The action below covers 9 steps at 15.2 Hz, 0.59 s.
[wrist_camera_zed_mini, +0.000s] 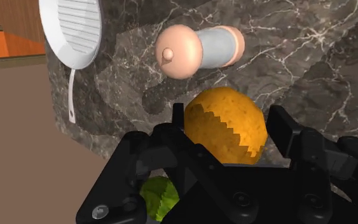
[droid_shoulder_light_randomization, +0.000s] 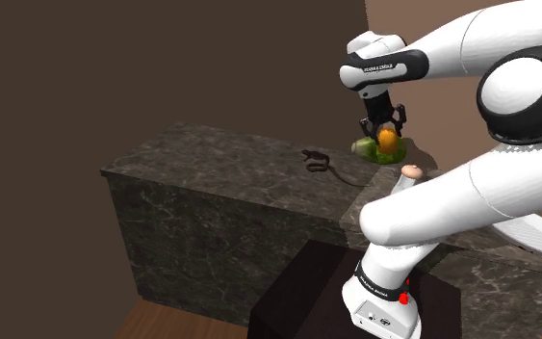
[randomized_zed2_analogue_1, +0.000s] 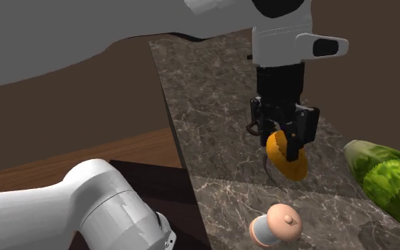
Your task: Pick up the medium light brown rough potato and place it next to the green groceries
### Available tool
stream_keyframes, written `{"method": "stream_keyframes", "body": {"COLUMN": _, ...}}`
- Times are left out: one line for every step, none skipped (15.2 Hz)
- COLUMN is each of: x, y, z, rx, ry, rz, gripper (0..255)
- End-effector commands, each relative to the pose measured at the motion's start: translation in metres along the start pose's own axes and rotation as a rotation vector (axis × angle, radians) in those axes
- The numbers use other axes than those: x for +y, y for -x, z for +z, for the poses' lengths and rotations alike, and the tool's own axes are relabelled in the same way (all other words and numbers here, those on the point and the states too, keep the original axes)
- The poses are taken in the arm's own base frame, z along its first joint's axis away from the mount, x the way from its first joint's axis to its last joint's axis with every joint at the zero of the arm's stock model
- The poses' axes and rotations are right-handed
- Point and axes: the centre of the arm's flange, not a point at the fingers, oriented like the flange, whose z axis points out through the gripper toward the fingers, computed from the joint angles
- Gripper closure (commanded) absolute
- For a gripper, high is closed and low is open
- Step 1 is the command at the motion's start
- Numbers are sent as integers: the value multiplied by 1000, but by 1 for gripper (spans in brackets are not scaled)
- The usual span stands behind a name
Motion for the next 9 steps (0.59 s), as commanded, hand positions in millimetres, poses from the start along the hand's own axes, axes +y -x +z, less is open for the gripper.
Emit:
{"method": "stream_keyframes", "body": {"x": 16, "y": -19, "z": 10, "rx": 1, "ry": 2, "rz": -1, "gripper": 255}}
{"method": "stream_keyframes", "body": {"x": 25, "y": -28, "z": 14, "rx": 1, "ry": 2, "rz": -1, "gripper": 255}}
{"method": "stream_keyframes", "body": {"x": 33, "y": -37, "z": 19, "rx": 1, "ry": 2, "rz": -1, "gripper": 255}}
{"method": "stream_keyframes", "body": {"x": 41, "y": -46, "z": 23, "rx": 1, "ry": 2, "rz": -1, "gripper": 255}}
{"method": "stream_keyframes", "body": {"x": 50, "y": -55, "z": 28, "rx": 1, "ry": 2, "rz": -1, "gripper": 255}}
{"method": "stream_keyframes", "body": {"x": 58, "y": -65, "z": 32, "rx": 1, "ry": 2, "rz": -1, "gripper": 255}}
{"method": "stream_keyframes", "body": {"x": 67, "y": -74, "z": 36, "rx": 1, "ry": 2, "rz": -1, "gripper": 255}}
{"method": "stream_keyframes", "body": {"x": 75, "y": -83, "z": 41, "rx": 1, "ry": 2, "rz": -1, "gripper": 255}}
{"method": "stream_keyframes", "body": {"x": 83, "y": -92, "z": 45, "rx": 1, "ry": 2, "rz": -1, "gripper": 255}}
